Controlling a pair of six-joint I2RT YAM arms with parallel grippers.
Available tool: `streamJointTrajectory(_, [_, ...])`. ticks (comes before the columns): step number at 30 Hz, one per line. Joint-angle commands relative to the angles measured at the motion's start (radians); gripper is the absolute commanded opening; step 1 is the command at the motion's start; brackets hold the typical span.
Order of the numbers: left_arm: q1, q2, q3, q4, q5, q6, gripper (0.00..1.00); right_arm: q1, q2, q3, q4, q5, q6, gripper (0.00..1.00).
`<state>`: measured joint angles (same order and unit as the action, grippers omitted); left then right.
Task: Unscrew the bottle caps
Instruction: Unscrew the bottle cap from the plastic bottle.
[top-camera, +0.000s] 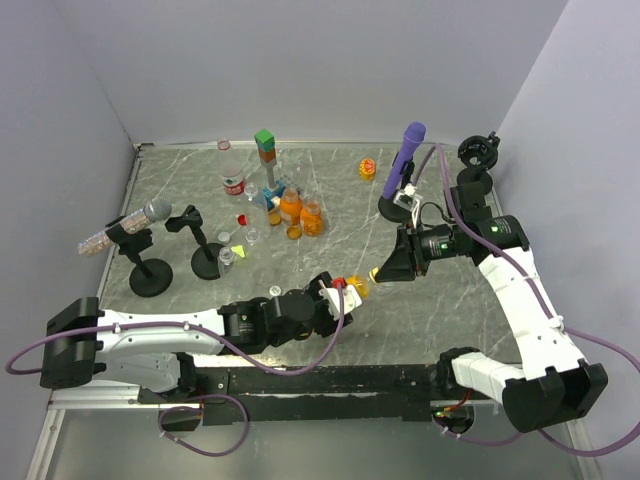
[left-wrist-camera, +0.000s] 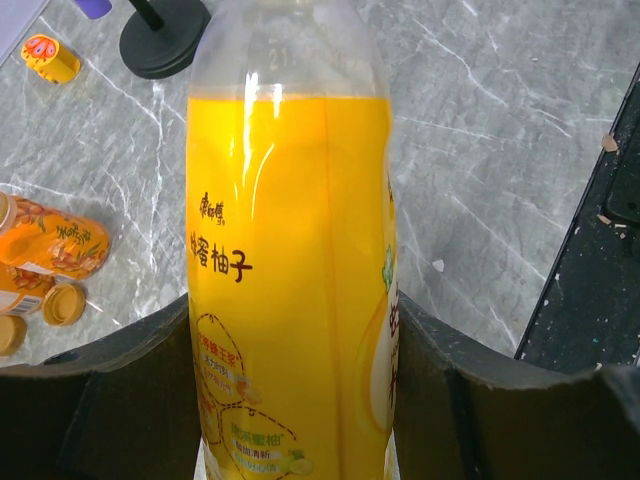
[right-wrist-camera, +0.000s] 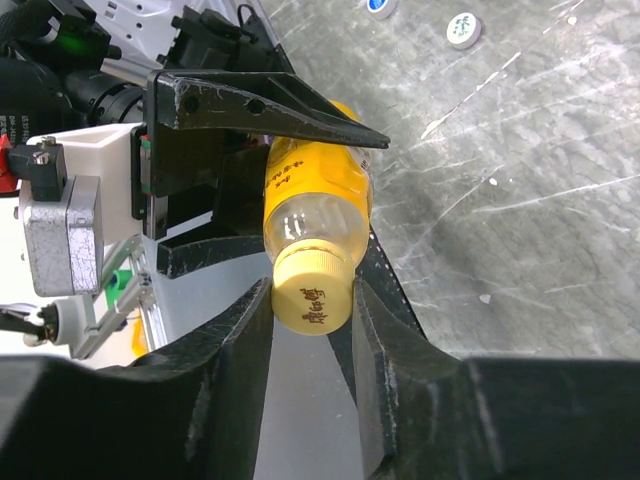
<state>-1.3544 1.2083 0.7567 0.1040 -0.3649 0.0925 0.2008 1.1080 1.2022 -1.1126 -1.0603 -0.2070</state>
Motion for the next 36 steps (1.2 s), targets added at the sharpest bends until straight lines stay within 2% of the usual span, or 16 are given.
streamJointTrajectory(1, [-0.009, -0.016, 0.063, 0.106, -0.02, 0.001, 0.03, 0.009, 0.013, 0.008, -0.006, -0.013, -0.029, 0.35])
streamJointTrajectory(5, [-0.009, -0.024, 0.052, 0.106, 0.004, 0.0, 0.03, 0.012, 0.009, 0.016, -0.036, -0.055, -0.11, 0.32])
streamJointTrajectory(12, [-0.008, -0.091, -0.017, 0.141, 0.132, -0.008, 0.04, 0.02, -0.002, 0.025, -0.095, -0.125, -0.323, 0.17])
streamJointTrajectory(18, [0.004, -0.159, -0.056, 0.123, 0.269, -0.036, 0.04, 0.052, -0.014, 0.028, -0.147, -0.126, -0.555, 0.17])
streamJointTrajectory(25, [0.098, -0.197, -0.062, 0.086, 0.544, -0.124, 0.04, 0.092, -0.109, -0.064, -0.127, -0.153, -0.894, 0.19])
streamJointTrajectory(29, [0.153, -0.207, -0.063, 0.08, 0.688, -0.134, 0.04, 0.097, -0.122, -0.079, -0.101, -0.156, -0.953, 0.19])
streamJointTrajectory(36, [0.251, -0.176, -0.031, 0.02, 0.885, -0.125, 0.04, 0.097, -0.085, -0.052, -0.161, -0.155, -1.056, 0.2])
